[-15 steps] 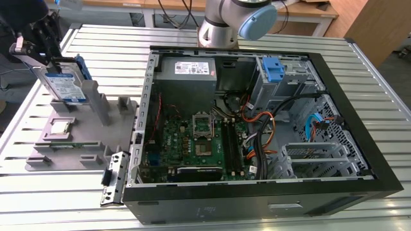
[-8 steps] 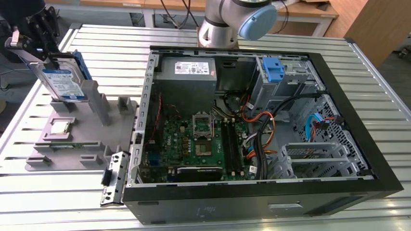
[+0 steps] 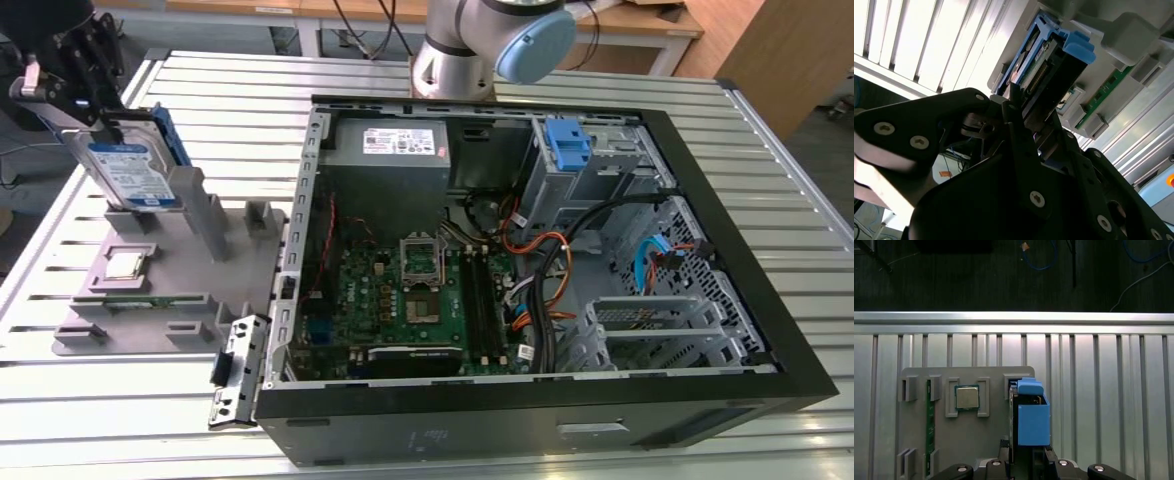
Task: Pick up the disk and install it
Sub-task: 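Pick up the disk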
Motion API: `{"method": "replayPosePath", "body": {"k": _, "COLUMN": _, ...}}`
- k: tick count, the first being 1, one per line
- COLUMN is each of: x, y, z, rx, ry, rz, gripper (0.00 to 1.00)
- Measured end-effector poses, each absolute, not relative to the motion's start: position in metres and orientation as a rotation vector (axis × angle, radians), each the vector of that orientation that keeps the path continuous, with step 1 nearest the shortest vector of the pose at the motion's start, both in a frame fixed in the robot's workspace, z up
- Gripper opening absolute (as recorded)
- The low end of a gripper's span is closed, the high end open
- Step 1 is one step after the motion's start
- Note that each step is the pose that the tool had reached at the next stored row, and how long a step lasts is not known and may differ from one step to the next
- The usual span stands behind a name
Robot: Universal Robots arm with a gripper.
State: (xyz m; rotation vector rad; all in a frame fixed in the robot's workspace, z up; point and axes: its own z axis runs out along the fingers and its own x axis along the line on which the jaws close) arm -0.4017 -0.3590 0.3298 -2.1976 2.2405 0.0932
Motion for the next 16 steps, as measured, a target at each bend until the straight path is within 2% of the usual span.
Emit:
{"method": "replayPosePath", "body": {"k": 7, "x": -0.402, "y": -0.359, "z": 0.331, "rx": -2.198, "ry": 2.241, "rz": 0.093, "gripper": 0.35}}
{"method": "replayPosePath", "body": {"k": 16, "x": -0.402, "y": -0.359, "z": 0.348, "rx": -2.198, "ry": 2.241, "rz": 0.094, "gripper": 0.35}}
